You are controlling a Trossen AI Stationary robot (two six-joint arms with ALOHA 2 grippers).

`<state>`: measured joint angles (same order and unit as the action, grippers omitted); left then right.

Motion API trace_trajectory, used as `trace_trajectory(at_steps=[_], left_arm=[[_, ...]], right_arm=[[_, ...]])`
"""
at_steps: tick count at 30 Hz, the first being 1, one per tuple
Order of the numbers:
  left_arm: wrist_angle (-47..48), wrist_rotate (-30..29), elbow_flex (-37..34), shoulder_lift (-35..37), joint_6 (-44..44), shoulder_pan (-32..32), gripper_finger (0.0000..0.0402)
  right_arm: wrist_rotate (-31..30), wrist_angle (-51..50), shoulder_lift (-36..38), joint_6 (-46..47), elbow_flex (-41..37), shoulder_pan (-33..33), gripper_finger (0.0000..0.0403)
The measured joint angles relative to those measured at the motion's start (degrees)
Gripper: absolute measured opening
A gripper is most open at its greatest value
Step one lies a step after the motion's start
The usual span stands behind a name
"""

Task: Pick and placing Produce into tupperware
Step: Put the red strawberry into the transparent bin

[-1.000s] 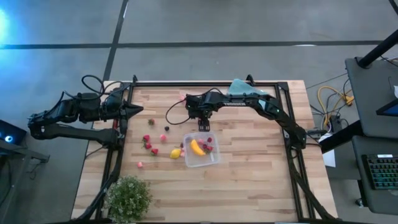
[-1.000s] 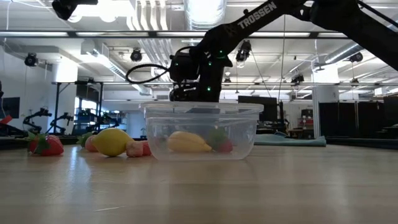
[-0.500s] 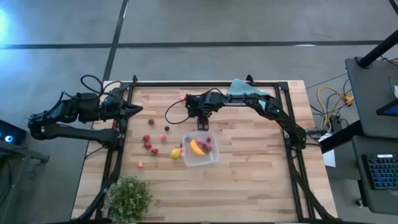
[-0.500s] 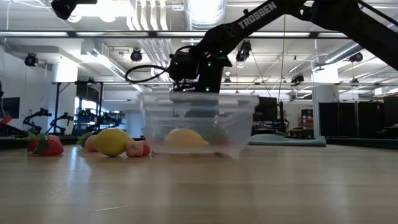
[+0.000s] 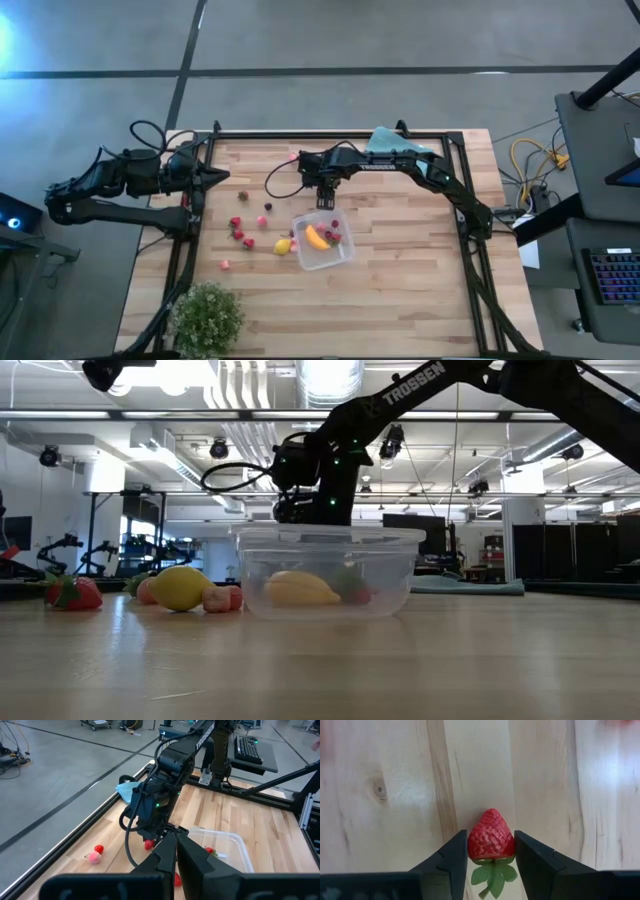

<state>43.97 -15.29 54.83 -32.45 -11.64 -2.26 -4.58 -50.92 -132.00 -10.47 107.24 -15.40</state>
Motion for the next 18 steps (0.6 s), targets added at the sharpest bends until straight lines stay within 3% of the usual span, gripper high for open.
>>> trace_trajectory(at_steps=[12,18], left_arm=[[-0.02,0.02,0.0,-0.02,0.0,0.02,0.0],[-0.04,0.01,0.0,-0.02,0.02,0.01,0.0]], right_arm=[[0.73,-5.55,4.74,4.31,2.88,0.34,0.0137],[10.57,-13.43,9.82,5.33,4.94,3.97,0.0137]])
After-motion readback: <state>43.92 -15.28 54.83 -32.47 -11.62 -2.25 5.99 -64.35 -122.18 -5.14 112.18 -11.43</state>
